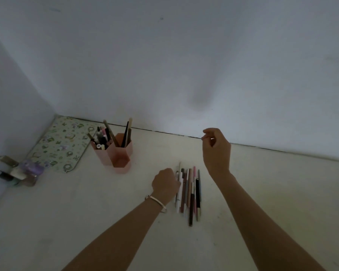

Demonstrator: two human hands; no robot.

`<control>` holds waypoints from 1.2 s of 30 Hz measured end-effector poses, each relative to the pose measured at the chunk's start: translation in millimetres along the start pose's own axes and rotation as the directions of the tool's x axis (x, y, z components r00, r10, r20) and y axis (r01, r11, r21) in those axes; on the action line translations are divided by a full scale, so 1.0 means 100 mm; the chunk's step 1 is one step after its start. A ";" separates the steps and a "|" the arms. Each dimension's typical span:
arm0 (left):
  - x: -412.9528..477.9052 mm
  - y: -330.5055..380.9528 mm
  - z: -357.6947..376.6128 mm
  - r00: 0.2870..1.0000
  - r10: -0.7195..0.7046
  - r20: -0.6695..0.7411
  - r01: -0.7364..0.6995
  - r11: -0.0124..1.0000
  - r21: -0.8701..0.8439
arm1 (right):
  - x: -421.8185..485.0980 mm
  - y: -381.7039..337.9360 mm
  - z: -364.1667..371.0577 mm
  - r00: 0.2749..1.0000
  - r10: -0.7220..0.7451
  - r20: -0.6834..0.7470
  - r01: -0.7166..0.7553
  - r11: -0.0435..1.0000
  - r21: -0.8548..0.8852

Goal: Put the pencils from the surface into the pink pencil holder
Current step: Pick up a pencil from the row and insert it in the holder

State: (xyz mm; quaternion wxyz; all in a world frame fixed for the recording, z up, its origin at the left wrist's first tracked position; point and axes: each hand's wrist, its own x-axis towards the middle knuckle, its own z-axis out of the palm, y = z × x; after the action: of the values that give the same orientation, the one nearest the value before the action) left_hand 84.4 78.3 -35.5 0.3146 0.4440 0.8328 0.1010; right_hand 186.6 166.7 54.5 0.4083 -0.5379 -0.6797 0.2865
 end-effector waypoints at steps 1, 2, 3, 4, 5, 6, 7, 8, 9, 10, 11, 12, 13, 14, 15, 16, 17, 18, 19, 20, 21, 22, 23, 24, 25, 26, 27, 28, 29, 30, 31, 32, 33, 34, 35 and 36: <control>0.00 0.02 0.01 1.000 0.003 -0.002 -0.003 1.000 -0.005 | -0.03 0.04 -0.01 1.000 0.010 0.000 -0.010 1.000 0.000; 0.01 0.04 0.02 1.000 0.004 -0.006 -0.004 1.000 -0.012 | -0.07 0.08 -0.01 1.000 0.015 0.004 -0.015 1.000 -0.001; 0.02 0.04 0.02 1.000 0.002 -0.011 -0.003 1.000 -0.019 | -0.10 0.10 0.00 1.000 0.016 0.011 -0.016 1.000 -0.005; 0.02 0.05 0.03 1.000 -0.004 -0.013 0.004 1.000 -0.026 | -0.13 0.12 0.00 1.000 0.016 0.019 -0.015 1.000 -0.010; 0.02 0.06 0.04 1.000 -0.017 -0.013 0.016 0.999 -0.037 | -0.16 0.14 0.01 0.999 0.019 0.029 -0.018 1.000 -0.016; 0.02 0.07 0.04 0.999 -0.033 -0.007 0.032 0.998 -0.061 | -0.18 0.15 0.02 0.999 0.024 0.039 -0.023 0.999 -0.022; 0.04 0.07 0.04 0.999 -0.050 0.008 0.050 0.994 -0.095 | -0.20 0.16 0.02 0.998 0.031 0.047 -0.030 0.999 -0.026; 0.05 0.06 0.04 0.997 -0.068 0.031 0.071 0.988 -0.136 | -0.21 0.18 0.03 0.998 0.039 0.051 -0.038 0.999 -0.024; 0.06 0.05 0.04 0.995 -0.084 0.054 0.092 0.981 -0.173 | -0.22 0.19 0.03 0.997 0.047 0.054 -0.046 0.999 -0.019; 0.07 0.04 0.04 0.993 -0.095 0.075 0.109 0.974 -0.198 | -0.23 0.20 0.04 0.997 0.052 0.057 -0.051 0.999 -0.014; 0.08 0.02 0.02 0.990 -0.107 0.096 0.125 0.969 -0.215 | -0.24 0.21 0.04 0.997 0.054 0.060 -0.053 0.999 -0.013; 0.07 0.00 -0.01 0.987 -0.116 0.114 0.140 0.962 -0.235 | -0.25 0.22 0.04 0.997 0.053 0.061 -0.053 0.999 -0.010; 0.07 -0.02 -0.06 0.985 -0.119 0.125 0.149 0.952 -0.267 | -0.25 0.23 0.03 0.997 0.052 0.060 -0.052 0.999 -0.005; 0.07 -0.03 -0.12 0.986 -0.112 0.125 0.147 0.937 -0.316 | -0.25 0.24 0.03 0.997 0.052 0.057 -0.052 0.999 0.001; 0.06 -0.03 -0.21 0.989 -0.103 0.107 0.136 0.913 -0.384 | -0.26 0.25 0.03 0.997 0.053 0.059 -0.053 0.999 -0.004; 0.05 -0.04 -0.33 0.993 -0.095 0.064 0.113 0.884 -0.454 | -0.26 0.26 0.04 0.996 0.059 0.068 -0.057 0.998 -0.023; 0.04 -0.04 -0.47 0.996 -0.090 -0.002 0.076 0.859 -0.507 | -0.27 0.27 0.06 0.992 0.075 0.097 -0.069 0.996 -0.063; 0.02 -0.05 -0.62 0.993 -0.087 -0.077 0.032 0.844 -0.536 | -0.28 0.29 0.09 0.981 0.111 0.157 -0.092 0.987 -0.128; 0.00 -0.05 -0.77 0.985 -0.086 -0.147 -0.010 0.833 -0.554 | -0.31 0.31 0.13 0.956 0.168 0.241 -0.116 0.969 -0.216; -0.03 -0.06 -0.91 0.973 -0.087 -0.213 -0.051 0.819 -0.571 | -0.36 0.33 0.20 0.913 0.237 0.331 -0.130 0.940 -0.314; -0.05 -0.06 -1.02 0.958 -0.090 -0.271 -0.092 0.801 -0.591 | -0.43 0.35 0.26 0.865 0.300 0.403 -0.121 0.903 -0.413; -0.07 -0.08 -1.11 0.943 -0.091 -0.320 -0.132 0.782 -0.609 | -0.50 0.37 0.33 0.827 0.340 0.448 -0.086 0.864 -0.497; -0.08 -0.10 -1.18 0.930 -0.085 -0.356 -0.169 0.764 -0.623 | -0.58 0.37 0.39 0.807 0.354 0.472 -0.037 0.829 -0.558; -0.11 -0.12 -1.22 0.923 -0.072 -0.379 -0.200 0.751 -0.630 | -0.66 0.38 0.45 0.803 0.352 0.480 0.003 0.804 -0.595; -0.13 -0.14 -1.25 0.916 -0.057 -0.398 -0.227 0.743 -0.629 | -0.72 0.39 0.50 0.810 0.344 0.475 0.026 0.789 -0.614; -0.16 -0.18 -1.26 0.910 -0.044 -0.413 -0.249 0.737 -0.628 | -0.78 0.39 0.55 0.820 0.337 0.463 0.033 0.779 -0.626; -0.17 -0.20 -1.26 0.906 -0.030 -0.422 -0.271 0.724 -0.635 | -0.81 0.40 0.58 0.831 0.332 0.447 0.031 0.774 -0.632; -0.18 -0.24 -1.27 0.902 -0.016 -0.431 -0.296 0.704 -0.646 | -0.84 0.40 0.62 0.838 0.327 0.436 0.024 0.776 -0.630; -0.18 -0.28 -1.27 0.897 0.000 -0.442 -0.323 0.683 -0.655 | -0.86 0.42 0.64 0.843 0.327 0.427 0.009 0.786 -0.618; -0.18 -0.31 -1.27 0.890 0.010 -0.456 -0.344 0.673 -0.655 | -0.86 0.42 0.66 0.843 0.333 0.422 -0.017 0.801 -0.599; -0.19 -0.34 -1.28 0.881 0.015 -0.472 -0.356 0.679 -0.642 | -0.86 0.42 0.67 0.839 0.346 0.420 -0.047 0.815 -0.578; -0.20 -0.36 -1.31 0.871 0.016 -0.491 -0.360 0.701 -0.616 | -0.85 0.42 0.67 0.833 0.361 0.420 -0.075 0.826 -0.559; -0.22 -0.38 -1.34 0.860 0.016 -0.510 -0.366 0.716 -0.594 | -0.82 0.41 0.66 0.824 0.376 0.423 -0.102 0.834 -0.542; -0.24 -0.40 -1.38 0.846 0.015 -0.533 -0.381 0.716 -0.585 | -0.79 0.38 0.65 0.820 0.388 0.421 -0.132 0.844 -0.520; -0.25 -0.41 -1.44 0.828 0.015 -0.561 -0.405 0.708 -0.579 | -0.73 0.33 0.62 0.824 0.396 0.407 -0.170 0.856 -0.489; -0.26 -0.43 -1.52 0.794 0.014 -0.607 -0.433 0.715 -0.550 | -0.65 0.26 0.60 0.837 0.395 0.379 -0.205 0.868 -0.452</control>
State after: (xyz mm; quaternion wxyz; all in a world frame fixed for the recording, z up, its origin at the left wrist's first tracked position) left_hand -27.9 49.1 75.4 0.1762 0.3542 0.7313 0.5556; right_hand 153.6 113.5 -13.2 0.0681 -0.6270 -0.7049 0.3247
